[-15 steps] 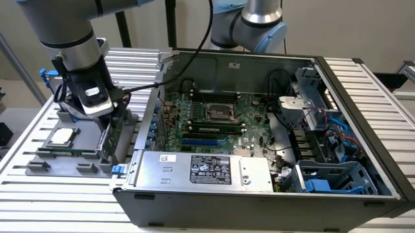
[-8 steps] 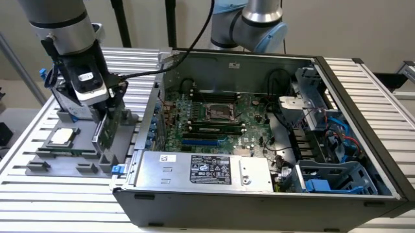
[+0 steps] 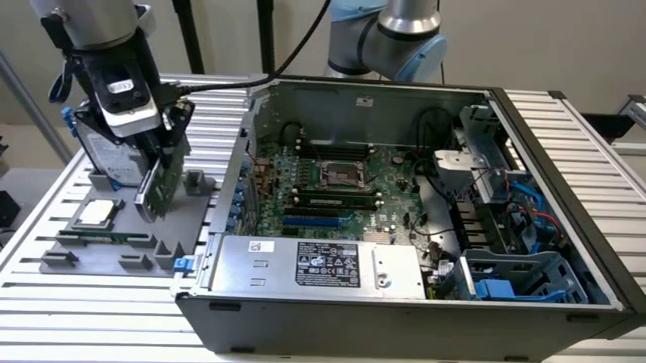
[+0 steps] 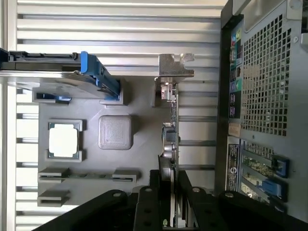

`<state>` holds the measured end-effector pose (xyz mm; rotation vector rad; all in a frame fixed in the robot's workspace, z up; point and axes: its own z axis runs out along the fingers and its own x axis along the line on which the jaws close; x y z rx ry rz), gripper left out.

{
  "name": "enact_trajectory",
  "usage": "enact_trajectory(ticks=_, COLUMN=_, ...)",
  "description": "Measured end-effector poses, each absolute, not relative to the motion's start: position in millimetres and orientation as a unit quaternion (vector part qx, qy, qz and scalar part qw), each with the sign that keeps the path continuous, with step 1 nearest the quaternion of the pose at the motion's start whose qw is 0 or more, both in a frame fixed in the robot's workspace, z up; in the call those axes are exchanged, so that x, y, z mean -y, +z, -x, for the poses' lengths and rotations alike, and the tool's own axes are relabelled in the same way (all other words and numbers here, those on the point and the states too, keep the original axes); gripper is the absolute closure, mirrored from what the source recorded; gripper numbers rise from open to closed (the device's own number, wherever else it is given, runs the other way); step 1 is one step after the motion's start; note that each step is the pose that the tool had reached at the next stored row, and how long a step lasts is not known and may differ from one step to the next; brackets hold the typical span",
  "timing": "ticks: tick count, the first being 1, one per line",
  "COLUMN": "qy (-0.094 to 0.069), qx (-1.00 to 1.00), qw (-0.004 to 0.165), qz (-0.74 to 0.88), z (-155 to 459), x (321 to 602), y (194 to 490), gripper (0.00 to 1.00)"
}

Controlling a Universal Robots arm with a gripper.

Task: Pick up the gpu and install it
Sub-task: 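Pick up the gpu and move the gpu toward the slot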

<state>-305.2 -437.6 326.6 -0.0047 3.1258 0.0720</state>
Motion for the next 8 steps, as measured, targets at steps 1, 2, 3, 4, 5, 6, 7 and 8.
enact_trajectory(ticks=1, qy=0.023, qx=-1.000, qw=0.008, qz=0.002, z=304, x=438, y=331, gripper=1.00)
enact_trajectory(ticks=2, qy=0.023, qx=-1.000, qw=0.007, qz=0.002, z=304, x=438, y=335, gripper=1.00)
enact_trajectory(ticks=3, qy=0.023, qx=-1.000, qw=0.007, qz=0.001, z=303, x=438, y=340, gripper=1.00)
enact_trajectory(ticks=4, qy=0.023, qx=-1.000, qw=0.008, qz=0.001, z=302, x=438, y=345, gripper=1.00)
enact_trajectory(ticks=5, qy=0.023, qx=-1.000, qw=0.007, qz=0.001, z=300, x=438, y=349, gripper=1.00)
enact_trajectory(ticks=6, qy=0.023, qx=-1.000, qw=0.008, qz=0.001, z=299, x=438, y=354, gripper=1.00)
enact_trajectory(ticks=7, qy=0.023, qx=-1.000, qw=0.008, qz=0.001, z=297, x=438, y=358, gripper=1.00)
enact_trajectory(ticks=8, qy=0.023, qx=-1.000, qw=0.007, qz=0.001, z=295, x=438, y=363, gripper=1.00)
